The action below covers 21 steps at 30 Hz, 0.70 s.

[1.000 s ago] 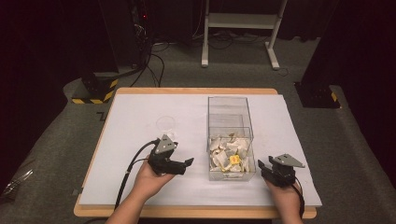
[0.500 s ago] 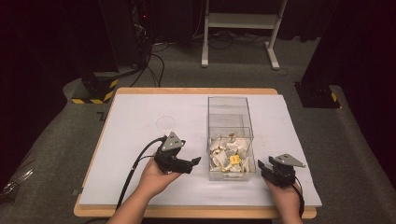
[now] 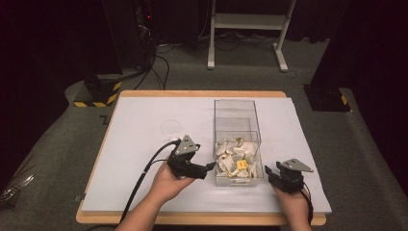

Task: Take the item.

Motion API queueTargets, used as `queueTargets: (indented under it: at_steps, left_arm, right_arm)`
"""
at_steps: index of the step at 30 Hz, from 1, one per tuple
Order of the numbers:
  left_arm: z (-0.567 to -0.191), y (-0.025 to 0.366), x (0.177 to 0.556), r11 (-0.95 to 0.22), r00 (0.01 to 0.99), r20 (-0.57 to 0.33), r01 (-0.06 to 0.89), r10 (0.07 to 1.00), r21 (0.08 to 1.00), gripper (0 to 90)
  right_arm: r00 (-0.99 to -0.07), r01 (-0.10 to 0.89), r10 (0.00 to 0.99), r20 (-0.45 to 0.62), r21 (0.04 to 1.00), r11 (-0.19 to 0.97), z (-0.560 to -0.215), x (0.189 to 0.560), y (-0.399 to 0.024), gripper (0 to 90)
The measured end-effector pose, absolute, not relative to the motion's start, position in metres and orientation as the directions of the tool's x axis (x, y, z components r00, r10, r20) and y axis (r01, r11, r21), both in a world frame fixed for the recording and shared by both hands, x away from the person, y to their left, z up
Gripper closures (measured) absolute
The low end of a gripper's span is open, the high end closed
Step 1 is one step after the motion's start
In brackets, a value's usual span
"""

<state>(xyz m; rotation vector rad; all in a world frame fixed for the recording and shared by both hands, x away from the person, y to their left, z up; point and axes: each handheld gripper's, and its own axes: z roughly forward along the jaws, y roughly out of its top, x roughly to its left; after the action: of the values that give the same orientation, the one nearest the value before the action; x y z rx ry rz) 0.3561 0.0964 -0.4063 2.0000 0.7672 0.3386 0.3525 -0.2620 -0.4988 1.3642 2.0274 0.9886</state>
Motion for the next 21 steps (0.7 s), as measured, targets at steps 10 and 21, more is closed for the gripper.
queueTargets:
  at_steps: [10,21]
  left_arm:
    - [-0.403,0.077,0.355,-0.39,0.791,-0.063,0.367,0.609,0.845,17.0]
    - [-0.405,0.059,0.356,-0.419,0.816,-0.052,0.35,0.576,0.838,19.1]
  right_arm:
    - [-0.372,0.566,0.928,-0.003,0.792,0.229,-0.499,0.352,-0.262,48.8]
    - [-0.389,0.561,0.921,-0.012,0.79,0.246,-0.499,0.352,-0.261,48.7]
